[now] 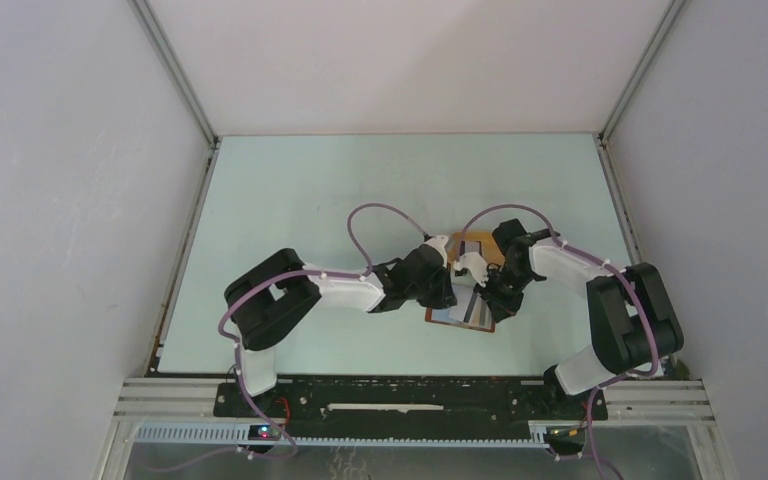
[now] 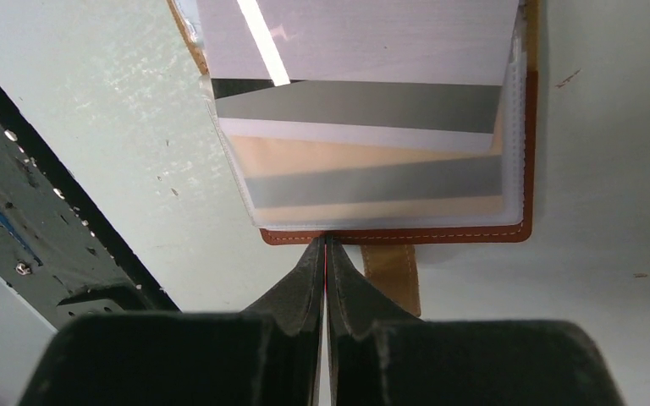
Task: Put the credit cards into the card holder
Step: Insert the credit card into the card holder.
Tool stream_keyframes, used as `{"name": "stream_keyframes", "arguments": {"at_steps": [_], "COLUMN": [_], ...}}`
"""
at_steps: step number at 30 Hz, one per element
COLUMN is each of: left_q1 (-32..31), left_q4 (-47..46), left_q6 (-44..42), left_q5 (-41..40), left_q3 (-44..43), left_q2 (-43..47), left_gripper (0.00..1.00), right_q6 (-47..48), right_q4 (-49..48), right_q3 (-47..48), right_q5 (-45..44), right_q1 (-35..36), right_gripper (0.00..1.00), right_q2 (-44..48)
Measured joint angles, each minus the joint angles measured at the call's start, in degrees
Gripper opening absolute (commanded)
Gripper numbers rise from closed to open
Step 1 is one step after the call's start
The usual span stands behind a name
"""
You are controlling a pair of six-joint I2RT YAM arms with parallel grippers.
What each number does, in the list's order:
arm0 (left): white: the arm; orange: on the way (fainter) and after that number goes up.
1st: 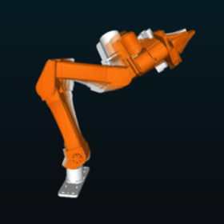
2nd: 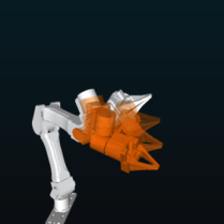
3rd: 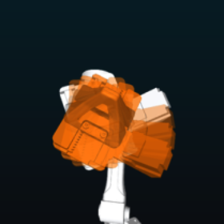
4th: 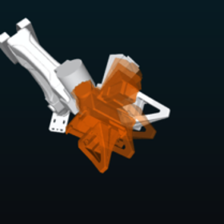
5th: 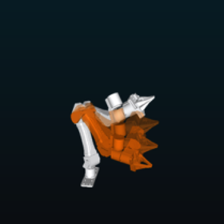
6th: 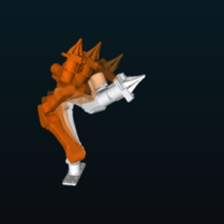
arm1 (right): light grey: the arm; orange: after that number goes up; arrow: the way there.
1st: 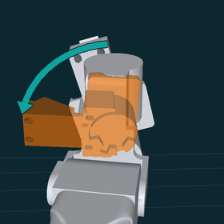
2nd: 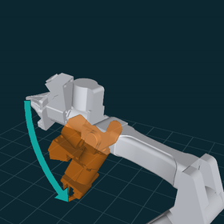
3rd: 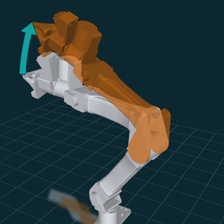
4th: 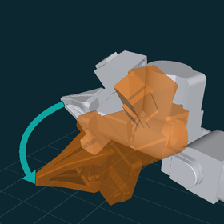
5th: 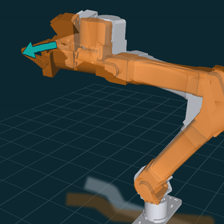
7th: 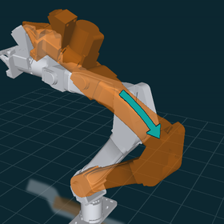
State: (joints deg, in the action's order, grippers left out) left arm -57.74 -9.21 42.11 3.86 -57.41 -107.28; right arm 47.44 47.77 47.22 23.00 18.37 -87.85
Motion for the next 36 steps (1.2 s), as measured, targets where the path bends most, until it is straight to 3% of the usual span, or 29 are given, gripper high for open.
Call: {"name": "stream_keyframes", "arguments": {"at_steps": [11,36], "left_q1": [0.0,0.0], "left_q4": [-3.1,-4.4], "left_q6": [1.2,2.1], "left_q5": [0.0,2.1], "left_q3": [3.1,3.2], "left_q2": [1.1,2.0], "left_gripper": [0.31,0.41], "right_q6": [0.9,0.7], "right_q4": [-0.3,-0.9], "right_q3": [-0.2,-0.2], "right_q5": [0.2,0.0], "right_q1": [-0.3,-0.4], "right_gripper": [0.09,0.09], "right_q2": [0.1,-0.1]}}
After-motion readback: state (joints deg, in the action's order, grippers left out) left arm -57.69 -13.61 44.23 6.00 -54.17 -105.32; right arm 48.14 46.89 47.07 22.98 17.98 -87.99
